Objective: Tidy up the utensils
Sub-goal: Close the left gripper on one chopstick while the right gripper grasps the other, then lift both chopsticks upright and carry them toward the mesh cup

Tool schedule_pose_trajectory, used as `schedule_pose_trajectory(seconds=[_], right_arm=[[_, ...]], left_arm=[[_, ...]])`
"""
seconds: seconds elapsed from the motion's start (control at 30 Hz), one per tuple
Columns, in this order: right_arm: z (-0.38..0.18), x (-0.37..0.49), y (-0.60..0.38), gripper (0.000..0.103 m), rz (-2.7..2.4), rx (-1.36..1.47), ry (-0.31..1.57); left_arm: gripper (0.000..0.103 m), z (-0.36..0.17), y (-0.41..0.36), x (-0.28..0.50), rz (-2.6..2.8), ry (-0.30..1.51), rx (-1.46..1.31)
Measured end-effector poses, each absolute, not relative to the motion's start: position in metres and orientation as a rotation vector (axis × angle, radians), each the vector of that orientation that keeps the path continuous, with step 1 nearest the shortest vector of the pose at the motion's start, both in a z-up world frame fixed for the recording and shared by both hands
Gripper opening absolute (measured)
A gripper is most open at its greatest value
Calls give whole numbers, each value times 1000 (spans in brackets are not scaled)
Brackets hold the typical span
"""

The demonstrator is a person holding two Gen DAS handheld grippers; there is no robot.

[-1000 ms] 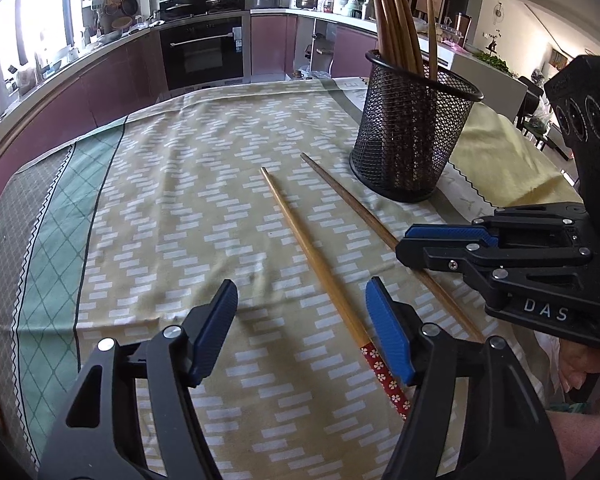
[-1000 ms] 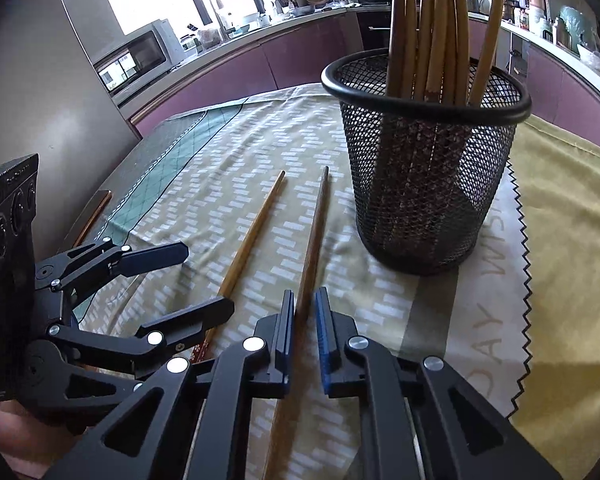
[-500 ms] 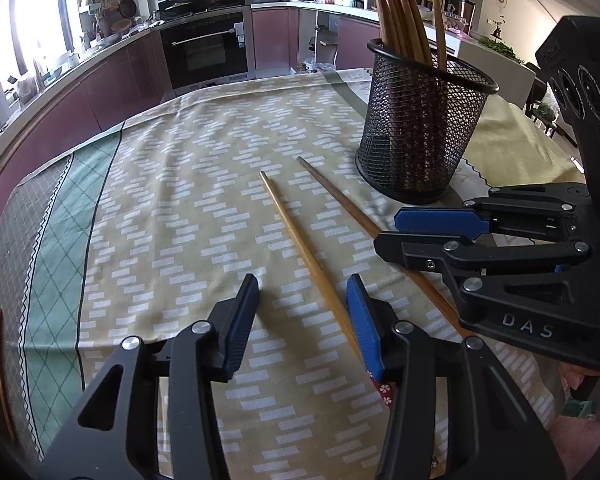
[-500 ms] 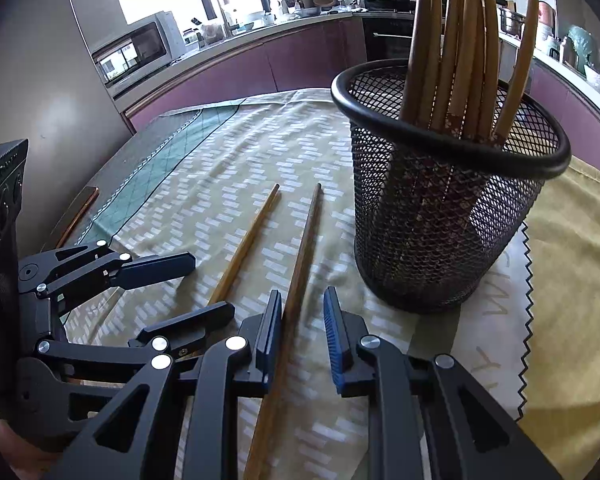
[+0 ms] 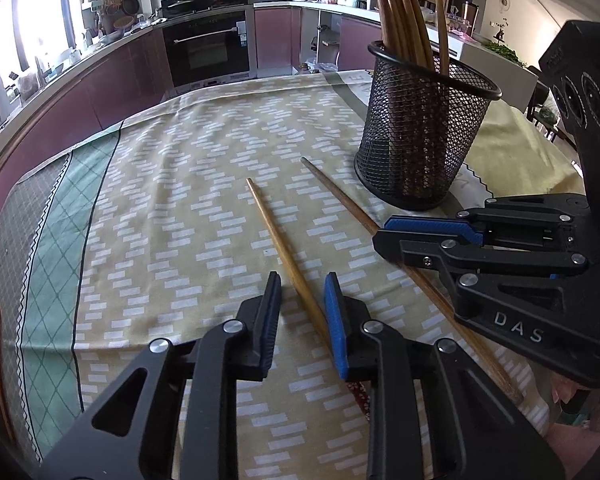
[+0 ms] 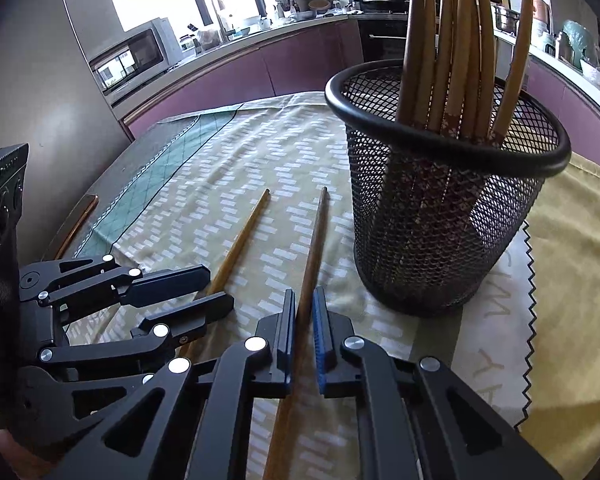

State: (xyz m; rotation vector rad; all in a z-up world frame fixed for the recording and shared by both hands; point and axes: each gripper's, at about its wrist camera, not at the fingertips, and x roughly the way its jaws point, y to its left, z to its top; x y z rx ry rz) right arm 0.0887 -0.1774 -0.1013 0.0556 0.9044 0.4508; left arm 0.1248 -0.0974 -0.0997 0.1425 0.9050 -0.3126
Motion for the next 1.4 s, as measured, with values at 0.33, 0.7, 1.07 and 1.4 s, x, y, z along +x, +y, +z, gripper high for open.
schedule_pose_trajectory(seconds=[0.33, 0.7, 1.07, 1.4], right_arm=[[-101, 85, -187, 16, 435, 72, 902], [-104, 87, -183, 7, 423, 38, 892], [-86, 72, -198, 5, 498, 130, 832], [-69, 59, -207, 6, 552, 182, 780]], left_arm=[[9, -101, -96, 122, -311, 914, 110], [9, -101, -96, 124, -311, 918, 103], [7, -94, -92, 118, -314, 908, 65], [7, -74, -92, 106, -345, 868, 58]])
